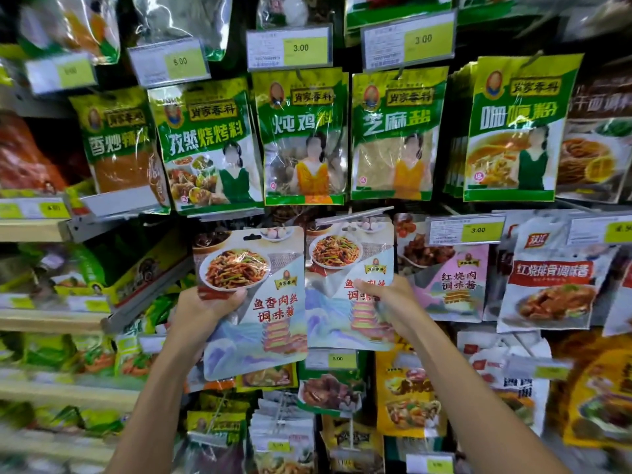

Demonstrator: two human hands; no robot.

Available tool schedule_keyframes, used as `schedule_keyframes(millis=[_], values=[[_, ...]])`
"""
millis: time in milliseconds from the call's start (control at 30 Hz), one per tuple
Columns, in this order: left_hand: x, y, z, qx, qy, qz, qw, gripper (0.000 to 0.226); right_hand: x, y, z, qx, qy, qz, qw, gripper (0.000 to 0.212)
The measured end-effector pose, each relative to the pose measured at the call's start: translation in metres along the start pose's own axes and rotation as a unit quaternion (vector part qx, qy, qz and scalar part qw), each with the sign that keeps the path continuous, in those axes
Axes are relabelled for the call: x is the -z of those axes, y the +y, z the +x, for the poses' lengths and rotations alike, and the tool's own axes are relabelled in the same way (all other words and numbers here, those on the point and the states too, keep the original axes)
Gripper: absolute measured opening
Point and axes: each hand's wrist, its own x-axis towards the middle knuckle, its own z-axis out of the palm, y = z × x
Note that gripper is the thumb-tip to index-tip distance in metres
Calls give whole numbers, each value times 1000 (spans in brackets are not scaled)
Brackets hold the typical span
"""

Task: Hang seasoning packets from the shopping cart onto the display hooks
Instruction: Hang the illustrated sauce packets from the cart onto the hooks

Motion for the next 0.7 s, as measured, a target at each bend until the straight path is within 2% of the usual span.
schedule_keyframes(millis=[133,233,300,367,433,533,600,700], values=[[-9,-4,-1,10,-46,-14,999,9,-1,2,9,-18,-2,6,1000,22],[-20,-11,-2,10,-74,-2,997,12,4,0,5,-19,7,-31,999,37],[-31,-14,-1,16,-93,6,996,11,10,-5,-8,36,30,-72,996,32],[-47,-16,-1,21,-118,-10,993,10,20,-10,-29,123,90,-161,975,31],[-65,-15,0,30,-148,-29,988,11,33,-17,-53,247,169,-242,923,25],[-91,-13,3,50,-180,-60,981,29,52,-42,-74,440,270,-348,783,22],[-106,-13,8,64,-191,-79,976,43,63,-60,-72,492,308,-400,709,27],[-121,-15,14,80,-192,-121,971,51,76,-74,-61,479,327,-467,668,35]])
